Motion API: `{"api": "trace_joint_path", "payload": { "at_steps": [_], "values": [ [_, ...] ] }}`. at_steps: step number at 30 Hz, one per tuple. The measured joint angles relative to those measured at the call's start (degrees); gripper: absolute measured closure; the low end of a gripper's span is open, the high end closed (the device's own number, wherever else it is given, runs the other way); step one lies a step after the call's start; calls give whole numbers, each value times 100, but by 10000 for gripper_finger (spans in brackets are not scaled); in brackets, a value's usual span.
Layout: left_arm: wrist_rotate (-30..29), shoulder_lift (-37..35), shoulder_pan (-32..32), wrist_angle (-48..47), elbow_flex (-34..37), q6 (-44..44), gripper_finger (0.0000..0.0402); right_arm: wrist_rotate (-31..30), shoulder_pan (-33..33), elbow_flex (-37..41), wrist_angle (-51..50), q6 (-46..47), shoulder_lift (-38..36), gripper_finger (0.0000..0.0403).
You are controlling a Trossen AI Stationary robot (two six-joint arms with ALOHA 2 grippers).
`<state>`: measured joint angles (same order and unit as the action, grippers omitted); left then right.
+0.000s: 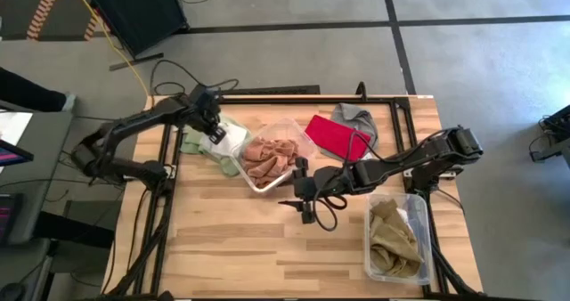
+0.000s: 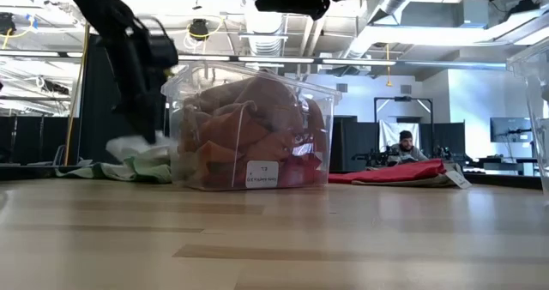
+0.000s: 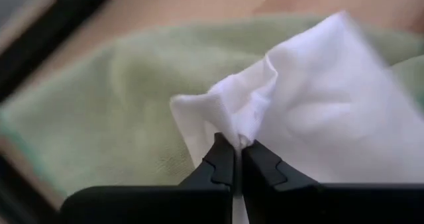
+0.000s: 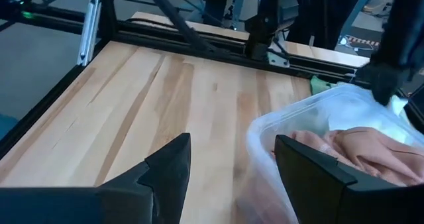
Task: Sort towels by color in basket
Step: Put the white towel into the bottom transparent bin
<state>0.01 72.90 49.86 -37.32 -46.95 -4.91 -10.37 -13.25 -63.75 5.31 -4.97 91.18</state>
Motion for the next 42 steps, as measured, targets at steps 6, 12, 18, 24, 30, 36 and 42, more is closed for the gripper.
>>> {"api": "trace_joint_path", "payload": {
  "at_steps": [6,12,18,24,30,36,42],
  "values": [
    [90,-1218,-234,-608,-396,-2,400,-24,187,0,226,-98,0,154],
    [421,-2286,-719,-795,-896,44,400,-14,238,0,768,-683,0,154],
    [745,-2816,-1443,-672,-1264,365,401,71,251,0,1570,-1419,0,143],
    [776,-2746,-2368,-192,-1280,679,401,153,470,-2,2325,-1740,0,104],
    [772,-2292,-3279,649,-1280,754,401,282,740,-15,2827,-1451,174,55],
    [765,-1842,-4036,1206,-1280,502,401,298,1012,-86,2885,-1412,628,14],
    [761,-1539,-4557,1120,-1280,347,401,127,1217,-125,3020,-1296,675,5]
  ]
}}
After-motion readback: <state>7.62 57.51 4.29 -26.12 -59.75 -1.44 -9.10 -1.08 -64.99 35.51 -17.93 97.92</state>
